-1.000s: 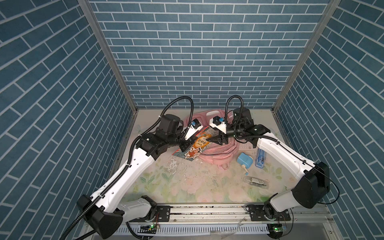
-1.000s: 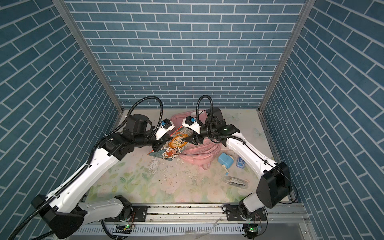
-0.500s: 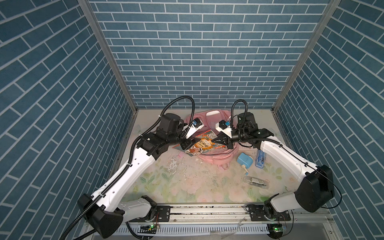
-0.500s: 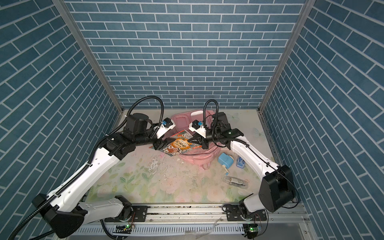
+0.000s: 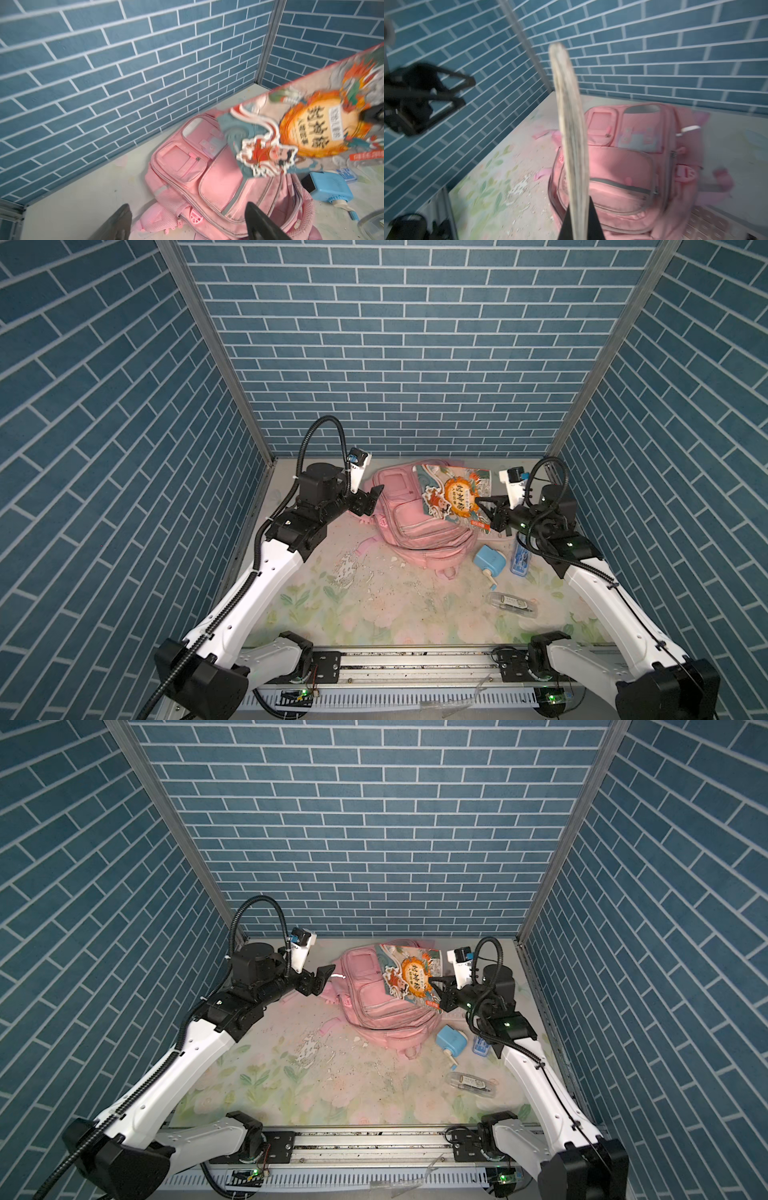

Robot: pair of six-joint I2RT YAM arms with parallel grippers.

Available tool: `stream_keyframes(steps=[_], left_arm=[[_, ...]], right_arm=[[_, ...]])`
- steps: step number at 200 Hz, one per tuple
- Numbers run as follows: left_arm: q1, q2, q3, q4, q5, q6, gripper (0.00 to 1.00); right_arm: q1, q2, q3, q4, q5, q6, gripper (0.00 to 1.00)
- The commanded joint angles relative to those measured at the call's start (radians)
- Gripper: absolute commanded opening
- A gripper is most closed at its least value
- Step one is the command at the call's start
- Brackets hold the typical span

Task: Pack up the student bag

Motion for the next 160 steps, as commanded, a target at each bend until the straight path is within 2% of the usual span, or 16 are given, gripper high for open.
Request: stream_keyframes(steps=[1, 25, 52, 104, 148, 154, 160], left_arm=[[-0.099, 0.050, -0.088, 0.092, -0.019, -0.015, 0.86], [-0.237, 0.154, -0.117, 0.140, -0.101, 0.039, 0.86], [-0.302, 0.325, -0.071, 0.180, -0.146, 0.034, 0.86], [-0.325, 0.578, 0.030, 0.211, -0.155, 0.007, 0.86], [-0.326, 0.727, 0.105, 0.248, -0.279, -0.052, 0.86], [-0.327, 0.745, 0.112, 0.244, -0.292, -0.058, 0.85], [-0.327, 0.760, 0.119, 0.241, -0.296, -0.061, 0.80]], right_arm=[[-0.005, -0.109, -0.041, 0.027, 0.297, 0.216, 0.00], [-0.006, -0.187, -0.075, 0.029, 0.388, 0.278, 0.00], [-0.006, -0.219, -0.074, -0.024, 0.446, 0.297, 0.00], [-0.006, -0.235, -0.086, -0.083, 0.451, 0.312, 0.00], [-0.006, -0.245, -0.110, -0.090, 0.422, 0.342, 0.00], [-0.006, -0.244, -0.112, -0.092, 0.414, 0.345, 0.00], [-0.006, -0.244, -0.113, -0.094, 0.406, 0.347, 0.00]])
